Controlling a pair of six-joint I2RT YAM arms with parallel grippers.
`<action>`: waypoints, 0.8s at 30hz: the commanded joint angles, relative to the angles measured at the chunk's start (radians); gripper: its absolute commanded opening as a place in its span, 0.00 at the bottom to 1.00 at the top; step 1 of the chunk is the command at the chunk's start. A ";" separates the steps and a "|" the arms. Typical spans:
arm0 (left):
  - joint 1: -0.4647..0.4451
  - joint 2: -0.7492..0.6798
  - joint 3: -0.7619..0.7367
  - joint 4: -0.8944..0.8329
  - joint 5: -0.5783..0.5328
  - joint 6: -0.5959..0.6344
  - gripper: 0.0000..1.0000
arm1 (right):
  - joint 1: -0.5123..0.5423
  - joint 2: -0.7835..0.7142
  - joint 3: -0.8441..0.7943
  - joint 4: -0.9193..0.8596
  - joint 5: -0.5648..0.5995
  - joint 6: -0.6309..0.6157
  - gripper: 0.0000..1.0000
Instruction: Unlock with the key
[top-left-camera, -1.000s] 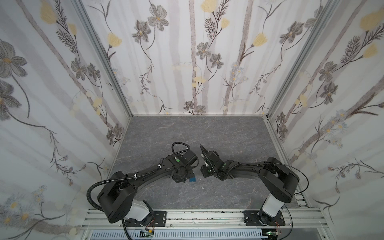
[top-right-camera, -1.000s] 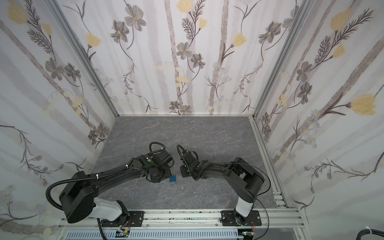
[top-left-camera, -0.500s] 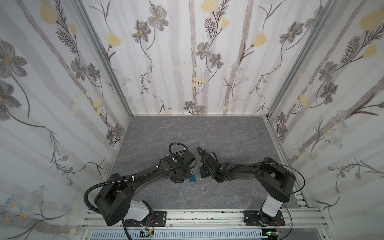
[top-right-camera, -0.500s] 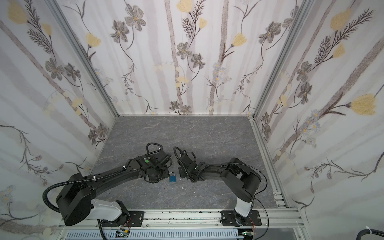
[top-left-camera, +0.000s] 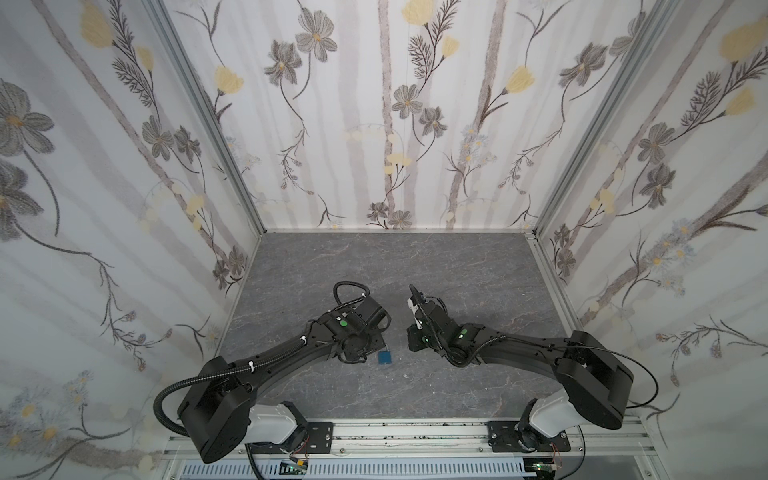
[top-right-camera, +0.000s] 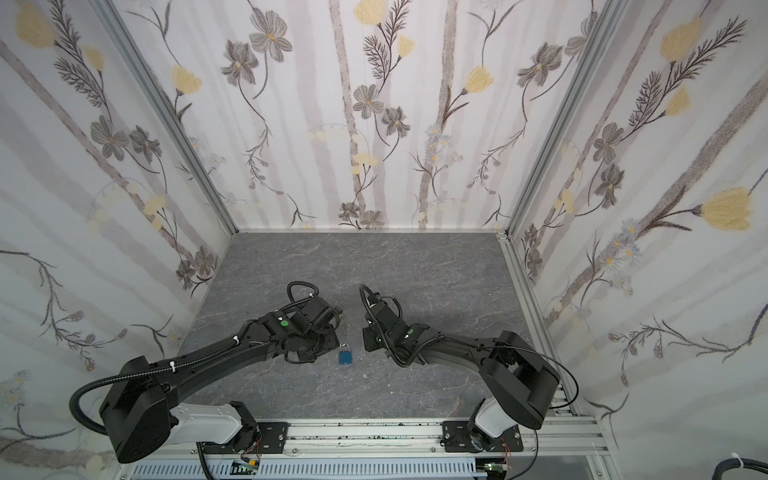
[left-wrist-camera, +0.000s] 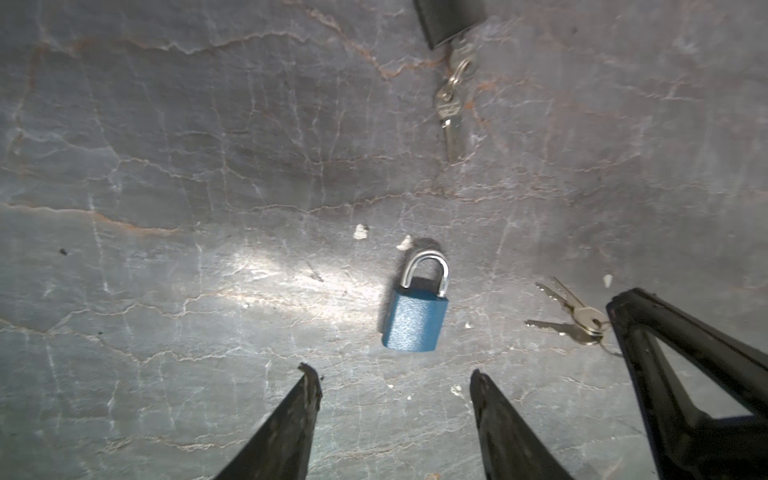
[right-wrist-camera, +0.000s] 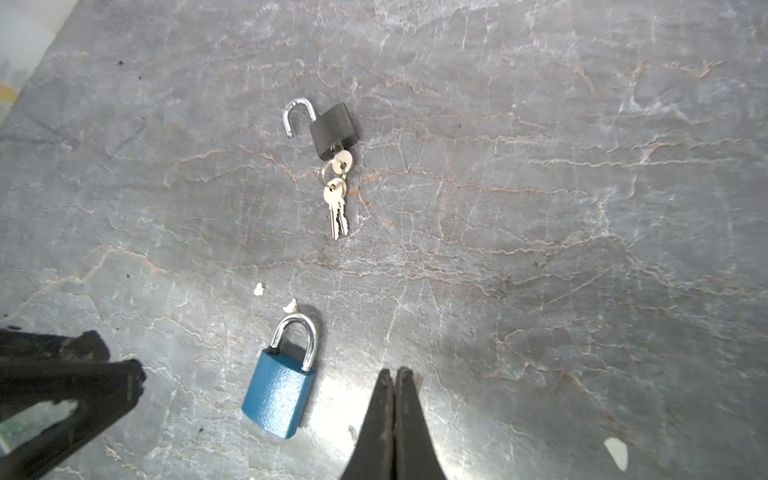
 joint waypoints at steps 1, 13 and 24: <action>0.008 -0.063 -0.026 0.122 -0.001 0.030 0.60 | -0.007 -0.050 -0.007 0.035 -0.041 0.000 0.00; 0.099 -0.389 -0.257 0.755 0.306 0.201 0.83 | -0.126 -0.342 -0.003 0.052 -0.354 -0.060 0.00; 0.102 -0.303 -0.212 1.019 0.647 0.251 0.91 | -0.210 -0.431 0.043 0.087 -0.614 0.011 0.00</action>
